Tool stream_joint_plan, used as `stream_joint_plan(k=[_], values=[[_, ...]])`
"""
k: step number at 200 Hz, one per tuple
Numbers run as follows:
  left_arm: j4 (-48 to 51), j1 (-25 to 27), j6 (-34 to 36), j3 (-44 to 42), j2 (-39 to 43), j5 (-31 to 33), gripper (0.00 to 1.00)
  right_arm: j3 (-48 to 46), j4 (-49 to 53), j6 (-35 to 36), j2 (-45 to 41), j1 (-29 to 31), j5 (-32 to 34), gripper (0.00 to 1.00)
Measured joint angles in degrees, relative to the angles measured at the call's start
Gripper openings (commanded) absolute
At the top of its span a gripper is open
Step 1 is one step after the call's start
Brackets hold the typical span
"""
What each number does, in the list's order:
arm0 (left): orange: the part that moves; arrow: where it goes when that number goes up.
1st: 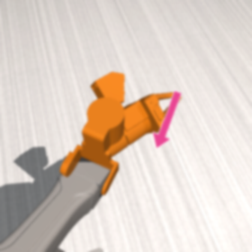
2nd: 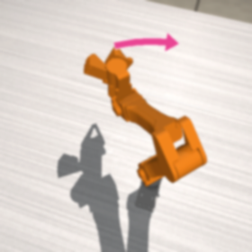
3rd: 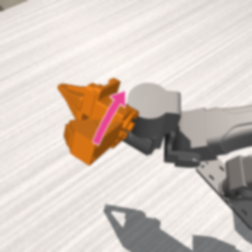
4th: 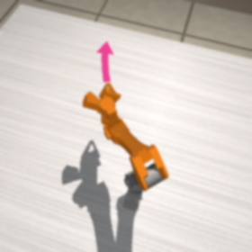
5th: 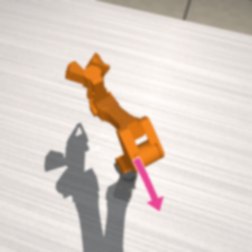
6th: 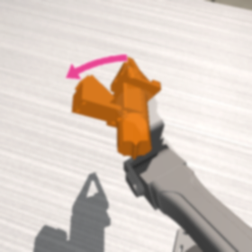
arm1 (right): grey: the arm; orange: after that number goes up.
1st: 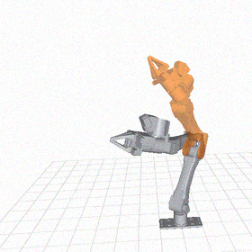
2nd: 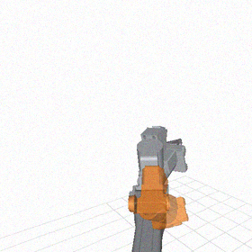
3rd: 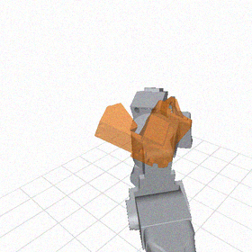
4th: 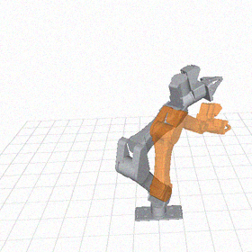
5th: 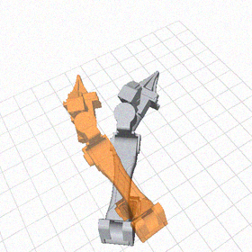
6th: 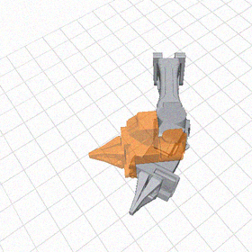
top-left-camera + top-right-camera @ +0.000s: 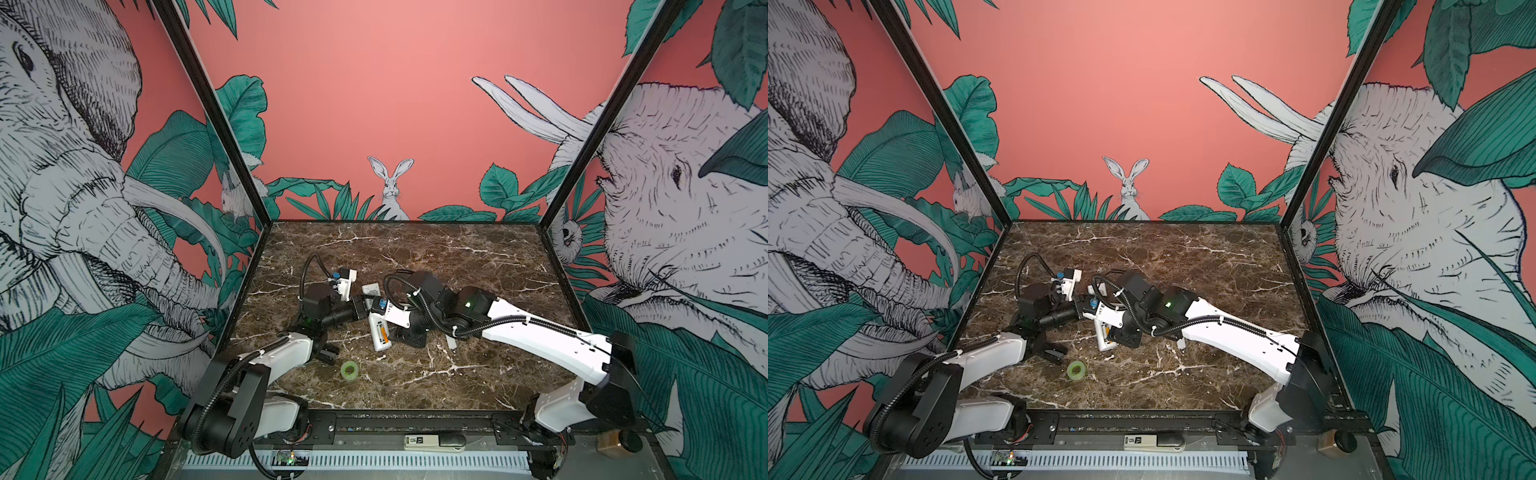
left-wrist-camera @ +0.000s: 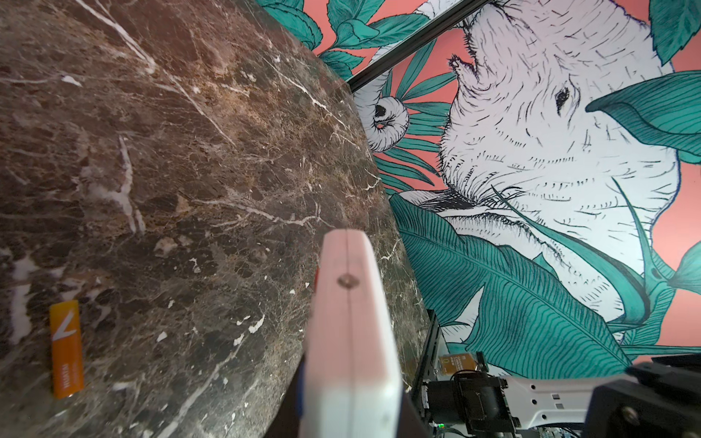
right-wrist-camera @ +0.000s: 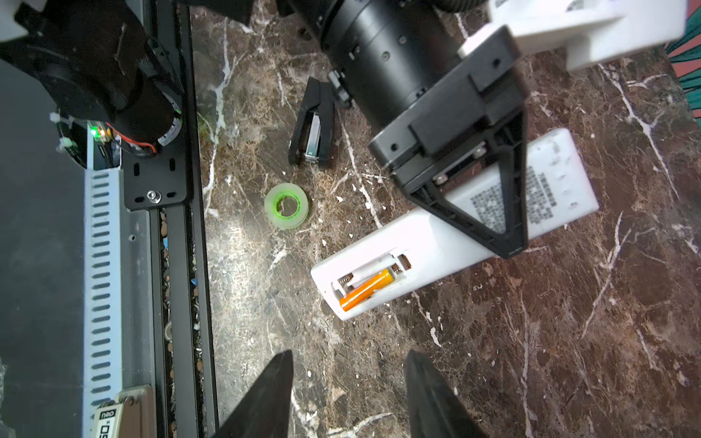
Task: Load the batteries into the remote control
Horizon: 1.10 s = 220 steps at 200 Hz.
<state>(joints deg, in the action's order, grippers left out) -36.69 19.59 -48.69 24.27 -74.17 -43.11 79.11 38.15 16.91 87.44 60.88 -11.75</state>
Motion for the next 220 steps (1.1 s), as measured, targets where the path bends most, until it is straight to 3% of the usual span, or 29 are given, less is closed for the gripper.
stream_joint_plan(k=[70, 135, 220], values=[[-0.3, 0.0, -1.4, 0.4, -0.9, -1.6, 0.00, 1.0, 1.7, 8.0, 3.2, 3.7, 6.7, 0.41], [0.3, 0.0, -1.7, 2.3, -1.4, -2.4, 0.00, 0.9, 1.4, 11.0, 4.2, 3.8, 7.1, 0.32], [0.2, 0.0, -2.5, 2.7, -2.1, -2.5, 0.00, -0.3, 0.7, 12.2, 6.9, 3.8, 7.1, 0.29]])
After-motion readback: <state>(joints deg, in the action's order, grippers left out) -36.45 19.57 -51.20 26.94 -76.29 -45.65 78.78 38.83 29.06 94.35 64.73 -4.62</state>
